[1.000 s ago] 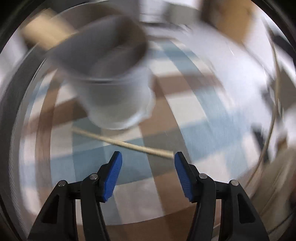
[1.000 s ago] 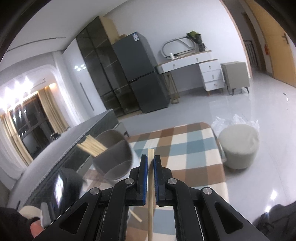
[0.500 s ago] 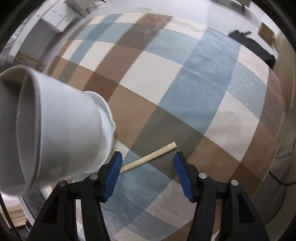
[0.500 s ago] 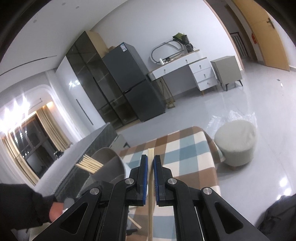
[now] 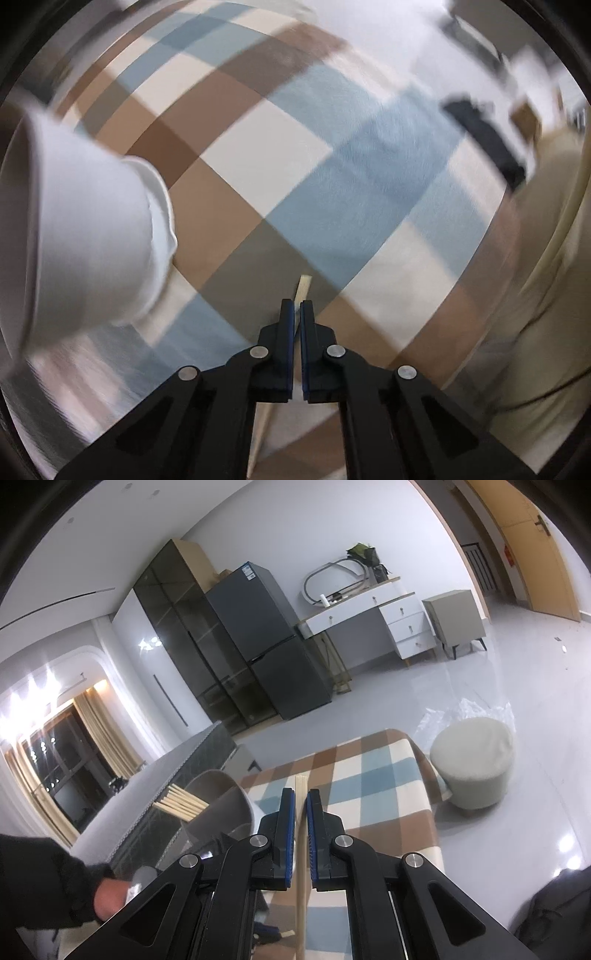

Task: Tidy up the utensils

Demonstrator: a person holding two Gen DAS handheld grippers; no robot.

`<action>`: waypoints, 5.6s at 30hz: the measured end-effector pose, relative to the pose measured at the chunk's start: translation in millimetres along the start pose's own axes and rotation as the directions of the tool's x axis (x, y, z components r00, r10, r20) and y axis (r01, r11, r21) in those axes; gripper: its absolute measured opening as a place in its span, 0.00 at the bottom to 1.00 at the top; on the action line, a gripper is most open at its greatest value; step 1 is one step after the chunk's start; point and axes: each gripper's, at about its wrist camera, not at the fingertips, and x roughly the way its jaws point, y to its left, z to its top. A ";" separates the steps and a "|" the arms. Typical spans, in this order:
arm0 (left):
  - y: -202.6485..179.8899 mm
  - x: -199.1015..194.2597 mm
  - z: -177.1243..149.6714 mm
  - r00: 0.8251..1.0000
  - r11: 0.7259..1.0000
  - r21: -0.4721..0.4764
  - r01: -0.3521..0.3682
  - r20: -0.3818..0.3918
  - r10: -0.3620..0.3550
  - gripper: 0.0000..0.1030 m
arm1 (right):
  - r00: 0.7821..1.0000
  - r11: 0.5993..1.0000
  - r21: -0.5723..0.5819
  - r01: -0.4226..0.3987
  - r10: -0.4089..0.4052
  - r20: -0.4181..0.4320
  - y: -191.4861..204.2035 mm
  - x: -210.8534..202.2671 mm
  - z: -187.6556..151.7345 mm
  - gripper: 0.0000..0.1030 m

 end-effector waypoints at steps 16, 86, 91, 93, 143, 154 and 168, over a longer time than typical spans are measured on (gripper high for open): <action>-26.4 14.7 -16.9 0.986 0.984 0.074 -0.160 0.055 0.156 0.60 | 1.000 1.000 -0.010 0.013 -0.013 0.004 1.0 -0.5 -2.8 0.06; 203.5 -191.4 -87.1 0.273 0.598 -0.662 0.451 0.741 0.613 0.00 | 0.965 0.728 -0.641 -0.244 0.250 -0.082 201.4 151.7 83.3 0.05; 208.0 -178.3 -85.2 0.288 0.578 -0.675 0.458 0.728 0.622 0.00 | 0.963 0.723 -0.639 -0.263 0.237 -0.128 189.9 165.7 66.9 0.05; 205.1 -179.3 -83.4 0.288 0.580 -0.678 0.452 0.726 0.624 0.00 | 0.962 0.718 -0.642 -0.269 0.233 -0.142 186.5 165.9 60.1 0.05; 129.1 -182.6 -107.0 0.551 0.824 -0.485 0.293 0.790 0.269 0.15 | 0.979 0.920 -0.369 -0.130 0.061 -0.193 122.7 114.1 41.3 0.19; 111.1 -189.8 -139.1 0.587 0.790 -0.553 0.266 0.743 0.322 0.59 | 0.988 0.942 -0.321 -0.097 0.054 -0.141 122.4 67.1 27.8 0.19; 62.8 -214.0 -179.8 0.524 0.689 -0.719 0.094 0.624 0.580 0.85 | 0.996 0.948 -0.303 -0.094 0.092 -0.021 149.1 2.4 9.1 0.66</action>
